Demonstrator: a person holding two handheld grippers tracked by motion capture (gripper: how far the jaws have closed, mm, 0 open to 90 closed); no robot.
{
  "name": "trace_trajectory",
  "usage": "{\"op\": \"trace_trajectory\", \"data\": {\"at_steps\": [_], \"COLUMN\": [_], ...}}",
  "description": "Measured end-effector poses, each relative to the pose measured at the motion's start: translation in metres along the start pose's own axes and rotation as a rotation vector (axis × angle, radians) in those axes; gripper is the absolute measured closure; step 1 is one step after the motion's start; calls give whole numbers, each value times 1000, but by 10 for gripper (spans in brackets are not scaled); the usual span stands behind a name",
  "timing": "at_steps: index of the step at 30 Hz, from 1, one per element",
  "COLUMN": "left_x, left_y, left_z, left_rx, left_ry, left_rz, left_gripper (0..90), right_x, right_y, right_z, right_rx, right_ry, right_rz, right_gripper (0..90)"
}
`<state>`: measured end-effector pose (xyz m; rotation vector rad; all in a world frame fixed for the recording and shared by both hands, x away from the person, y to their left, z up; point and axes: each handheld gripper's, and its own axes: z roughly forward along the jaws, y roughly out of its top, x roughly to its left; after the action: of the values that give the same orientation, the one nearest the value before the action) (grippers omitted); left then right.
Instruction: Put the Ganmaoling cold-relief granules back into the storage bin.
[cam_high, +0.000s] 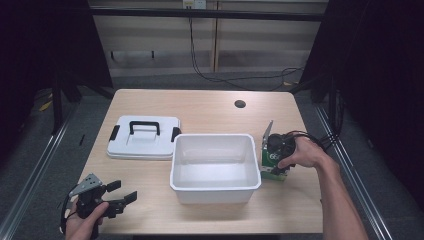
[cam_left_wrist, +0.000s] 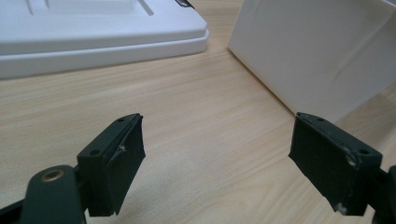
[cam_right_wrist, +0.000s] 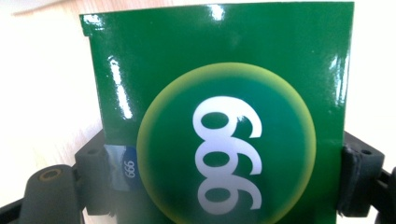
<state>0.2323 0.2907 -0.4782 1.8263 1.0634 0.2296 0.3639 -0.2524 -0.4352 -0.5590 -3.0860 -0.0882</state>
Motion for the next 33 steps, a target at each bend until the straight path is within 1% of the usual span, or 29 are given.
{"op": "trace_trajectory", "data": {"at_steps": [1, 2, 3, 4, 5, 6, 7, 8, 9, 10, 11, 12, 14, 15, 17, 18, 19, 22, 24, 25, 28, 29, 32, 33], "left_x": [0, 0, 0, 0, 0, 0, 0, 0, 0, 0, 0, 0, 0, 0, 0, 0, 0, 0, 0, 0, 0, 0, 0, 0], "left_y": [0, 0, 0, 0, 0, 0, 0, 0, 0, 0, 0, 0, 0, 0, 0, 0, 0, 0, 0, 0, 0, 0, 0, 0], "left_z": [0, 0, 0, 0, 0, 0, 0, 0, 0, 0, 0, 0, 0, 0, 0, 0, 0, 0, 0, 0, 0, 0, 0, 0], "left_rx": [-1, -1, 0, 0, -1, 0, 0, 0, 3, 2, -1, -1, -1, -1, 0, -1, -1, -1, -1, -1, -3, -3, -2, -3], "left_ry": [0, 1, 1, 0, 1, 0, 0, 1, 2, 2, 3, 2, 2, 2, 2, 3, 3, 2, 2, 1, 0, 0, 0, 1], "left_rz": [1, 0, 1, 0, 0, -1, -1, -1, 4, 3, 2, 0, -1, -1, 1, 0, 0, 0, 0, -1, 0, -1, -2, 2], "left_gripper": [173, 173, 173, 173, 173, 173, 173, 173, 173, 173, 173, 173, 173, 173, 173, 173, 173, 173, 173, 173, 173, 173, 173, 173], "right_x": [-1, 0, -1, 0, -1, 1, 1, 1, 1, 1, 1, 2, 3, 4, 4, 5, 6, 7, 7, 7, 7, 7, 8, 8], "right_y": [-1, -2, -3, -4, -5, -6, -6, -7, -8, -9, -11, -11, -14, -14, -16, -16, -16, -16, -16, -16, -16, -15, -15, -15], "right_z": [0, -1, -1, -2, -2, -3, -4, -5, -7, -8, -10, -12, -16, -18, -22, -24, -28, -31, -36, -36, -42, -47, -51, -53], "right_rx": [-16, -17, -21, -17, -20, -9, -17, -23, -29, -36, -38, -32, -40, -43, -54, -52, -57, -55, -68, -68, -75, -78, -78, -82], "right_ry": [-6, 0, 2, 2, 0, 2, 3, -2, -5, -6, -10, -6, -13, -12, -20, -21, -24, -26, -31, -31, -39, -44, -45, -53], "right_rz": [-18, -2, -2, 12, -2, 14, 9, 19, 9, 14, 6, 20, 13, 21, 8, 14, 10, 12, 17, 17, 13, 11, 5, 5], "right_gripper": [156, 157, 157, 157, 157, 157, 158, 158, 158, 158, 158, 158, 158, 158, 158, 158, 157, 157, 158, 158, 158, 158, 158, 158]}}
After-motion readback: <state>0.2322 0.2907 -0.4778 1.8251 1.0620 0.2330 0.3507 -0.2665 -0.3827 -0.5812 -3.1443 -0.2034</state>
